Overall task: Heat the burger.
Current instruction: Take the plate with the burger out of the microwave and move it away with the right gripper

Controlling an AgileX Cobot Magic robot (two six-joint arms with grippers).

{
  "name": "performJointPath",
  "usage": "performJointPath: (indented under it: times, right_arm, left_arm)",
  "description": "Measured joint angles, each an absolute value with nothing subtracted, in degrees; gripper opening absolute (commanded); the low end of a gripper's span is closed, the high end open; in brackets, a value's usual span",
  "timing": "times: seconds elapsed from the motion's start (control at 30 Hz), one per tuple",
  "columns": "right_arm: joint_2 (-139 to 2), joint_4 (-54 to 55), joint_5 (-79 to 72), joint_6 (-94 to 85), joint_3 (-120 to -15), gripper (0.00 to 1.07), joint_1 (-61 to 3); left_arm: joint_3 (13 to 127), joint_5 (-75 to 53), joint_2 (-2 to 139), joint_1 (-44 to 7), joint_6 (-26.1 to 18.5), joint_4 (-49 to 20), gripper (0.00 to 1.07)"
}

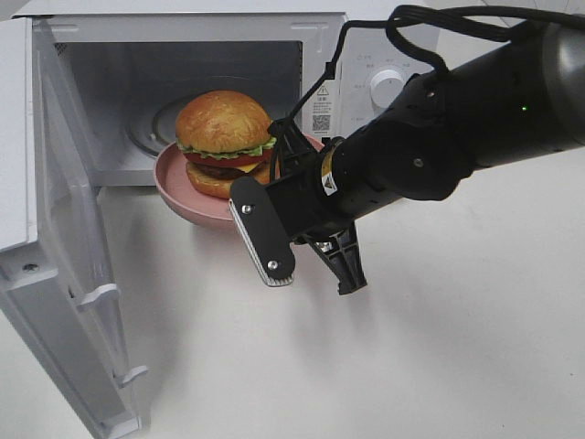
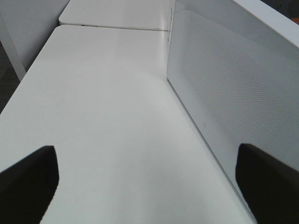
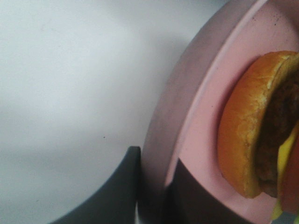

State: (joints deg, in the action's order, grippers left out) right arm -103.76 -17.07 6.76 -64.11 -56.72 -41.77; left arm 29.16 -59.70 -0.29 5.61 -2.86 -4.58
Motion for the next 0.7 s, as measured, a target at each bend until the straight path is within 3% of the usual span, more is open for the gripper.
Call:
performJointPath:
  times: [0.7]
  right_arm:
    - [-83.48,-18.45,7.22,-63.03,-38.96,0.00,-41.65]
  left_arm:
    - [29.16,-59.70,-0.29,5.61,-2.86,-4.58,0.98]
